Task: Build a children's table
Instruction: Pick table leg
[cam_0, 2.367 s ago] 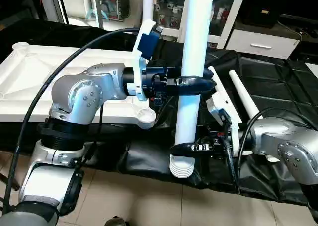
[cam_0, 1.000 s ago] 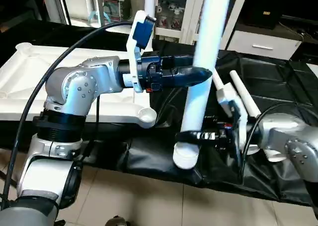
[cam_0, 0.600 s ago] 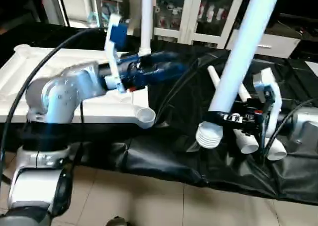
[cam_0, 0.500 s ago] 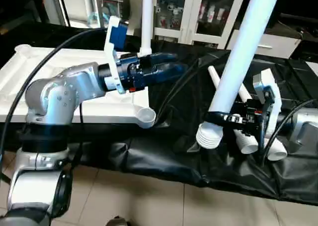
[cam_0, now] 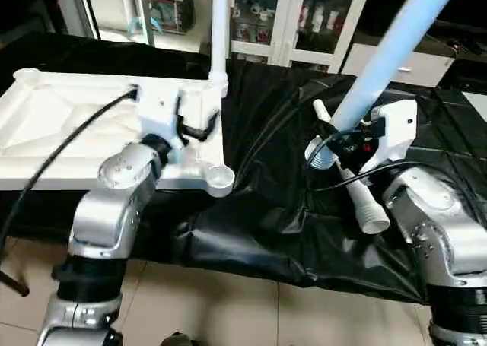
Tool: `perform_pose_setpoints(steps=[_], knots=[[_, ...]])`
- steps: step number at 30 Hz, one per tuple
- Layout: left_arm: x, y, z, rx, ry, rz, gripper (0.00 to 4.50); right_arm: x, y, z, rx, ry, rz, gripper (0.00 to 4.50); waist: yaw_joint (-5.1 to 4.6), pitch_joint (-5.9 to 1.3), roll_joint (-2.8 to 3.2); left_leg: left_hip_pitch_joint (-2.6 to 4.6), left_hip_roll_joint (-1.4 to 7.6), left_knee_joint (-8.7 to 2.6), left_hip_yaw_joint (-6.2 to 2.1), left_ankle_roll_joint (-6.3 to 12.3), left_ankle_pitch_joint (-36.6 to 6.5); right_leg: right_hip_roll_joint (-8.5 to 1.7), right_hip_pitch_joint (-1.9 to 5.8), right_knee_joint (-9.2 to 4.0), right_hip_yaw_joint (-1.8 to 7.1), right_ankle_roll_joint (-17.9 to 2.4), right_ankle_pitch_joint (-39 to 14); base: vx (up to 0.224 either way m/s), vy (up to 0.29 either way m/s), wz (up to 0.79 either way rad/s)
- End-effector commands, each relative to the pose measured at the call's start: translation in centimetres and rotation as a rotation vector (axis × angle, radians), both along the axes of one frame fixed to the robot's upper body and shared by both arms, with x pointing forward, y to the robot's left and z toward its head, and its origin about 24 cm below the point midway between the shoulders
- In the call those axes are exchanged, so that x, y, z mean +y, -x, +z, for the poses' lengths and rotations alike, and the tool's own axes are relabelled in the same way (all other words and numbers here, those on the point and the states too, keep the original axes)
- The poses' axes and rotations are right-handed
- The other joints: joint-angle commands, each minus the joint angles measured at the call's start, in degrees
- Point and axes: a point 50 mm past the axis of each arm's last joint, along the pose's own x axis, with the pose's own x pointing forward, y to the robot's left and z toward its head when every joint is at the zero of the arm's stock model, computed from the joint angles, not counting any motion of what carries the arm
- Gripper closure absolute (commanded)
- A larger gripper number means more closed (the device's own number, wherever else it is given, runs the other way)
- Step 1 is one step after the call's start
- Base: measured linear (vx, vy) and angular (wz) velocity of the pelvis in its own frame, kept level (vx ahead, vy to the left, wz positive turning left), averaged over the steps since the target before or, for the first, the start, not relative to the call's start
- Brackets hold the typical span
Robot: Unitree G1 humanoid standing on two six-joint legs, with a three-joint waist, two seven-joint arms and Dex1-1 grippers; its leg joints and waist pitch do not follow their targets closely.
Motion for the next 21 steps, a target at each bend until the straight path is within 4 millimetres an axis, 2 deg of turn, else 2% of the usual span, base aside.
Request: perform_pose_setpoints(steps=[1,2,4,7,8,11,12,15,16,18,21], knots=[[0.4,0.2,-0.4,-0.028,0.016,0.067,0.00,-0.9,0.0,-0.6,-0.011,0.026,-0.076,2.64,-0.21,-3.96,0.58,1.02,1.67,-5.10,-0.68,-2.99,-14.1,-1.97,2.15,-4.21,1.68,-6.6,-11.8,0.000,0.000,0.00],[0.5,0.3,-0.5,-0.026,0.033,0.073,0.00,-0.9,0.1,-1.0,0.000,0.027,-0.080,2.64,-0.12,-3.93,0.40,1.20,1.64,-5.07,-0.50,-3.20,-14.2,-1.98,2.09,-4.40,1.69,-6.6,-12.1,0.000,0.000,0.00],[0.9,0.7,-1.4,-0.031,0.030,0.119,0.00,-0.9,0.4,-2.1,0.030,0.017,-0.094,2.64,-0.10,-3.97,0.32,0.99,1.64,-5.19,-0.55,-2.99,-13.9,-1.93,2.22,-4.29,1.70,-6.7,-11.1,0.000,0.000,0.00],[1.3,1.8,-4.0,-0.003,-0.022,0.167,0.00,-1.1,1.4,-3.4,0.074,-0.047,-0.154,2.64,-0.17,-4.17,1.04,1.09,1.63,-5.20,-0.63,-2.49,-13.4,-1.79,2.20,-4.28,1.72,-6.4,-9.2,0.000,0.000,0.00],[1.2,1.9,-4.2,-0.005,-0.030,0.163,0.00,-1.0,1.5,-3.4,0.072,-0.054,-0.159,2.64,-0.28,-4.11,0.86,1.01,1.61,-5.25,-0.59,-2.46,-13.5,-1.73,2.20,-4.35,1.74,-6.4,-9.2,0.000,0.000,0.00],[0.3,2.2,-4.6,-0.006,-0.029,0.154,0.00,-1.1,2.0,-3.2,0.064,-0.080,-0.200,2.64,-0.25,-3.91,1.19,1.27,1.76,-5.48,-0.65,-2.80,-15.5,-1.69,1.92,-4.52,1.74,-6.4,-10.6,0.000,0.000,0.00],[-0.1,2.2,-4.4,-0.017,-0.026,0.143,0.00,-1.1,2.1,-3.3,0.073,-0.105,-0.215,2.64,-0.27,-3.78,0.98,1.31,1.79,-5.53,-0.64,-2.97,-16.9,-1.73,1.83,-4.67,1.77,-6.1,-11.8,0.000,0.000,0.00],[-0.1,2.3,-4.4,-0.041,-0.025,0.153,0.00,-1.1,2.2,-3.6,0.091,-0.112,-0.226,2.64,-0.33,-3.64,1.04,1.34,1.74,-5.74,-0.83,-3.42,-19.2,-1.79,1.73,-4.99,1.76,-5.1,-14.8,0.000,0.000,0.00],[0.0,2.3,-4.5,-0.043,-0.024,0.165,0.00,-1.0,2.3,-3.7,0.091,-0.099,-0.226,2.64,-0.39,-3.62,1.31,1.34,1.70,-5.77,-0.92,-3.71,-19.6,-1.81,1.73,-4.95,1.76,-4.9,-14.9,0.000,0.000,0.00],[0.1,2.3,-4.7,-0.049,-0.039,0.172,0.00,-1.1,2.2,-3.7,0.055,-0.040,-0.243,2.64,-0.40,-3.63,1.03,1.30,1.66,-5.70,-0.84,-3.70,-19.9,-1.86,1.69,-5.21,1.77,-4.6,-15.3,0.000,0.000,0.00],[0.2,2.4,-4.8,-0.051,-0.050,0.177,0.00,-1.4,2.1,-3.6,-0.002,0.010,-0.288,2.64,-0.48,-3.67,0.95,1.21,1.58,-5.66,-0.79,-3.64,-18.9,-1.84,1.74,-5.04,1.79,-4.5,-14.8,0.000,0.000,0.00]])
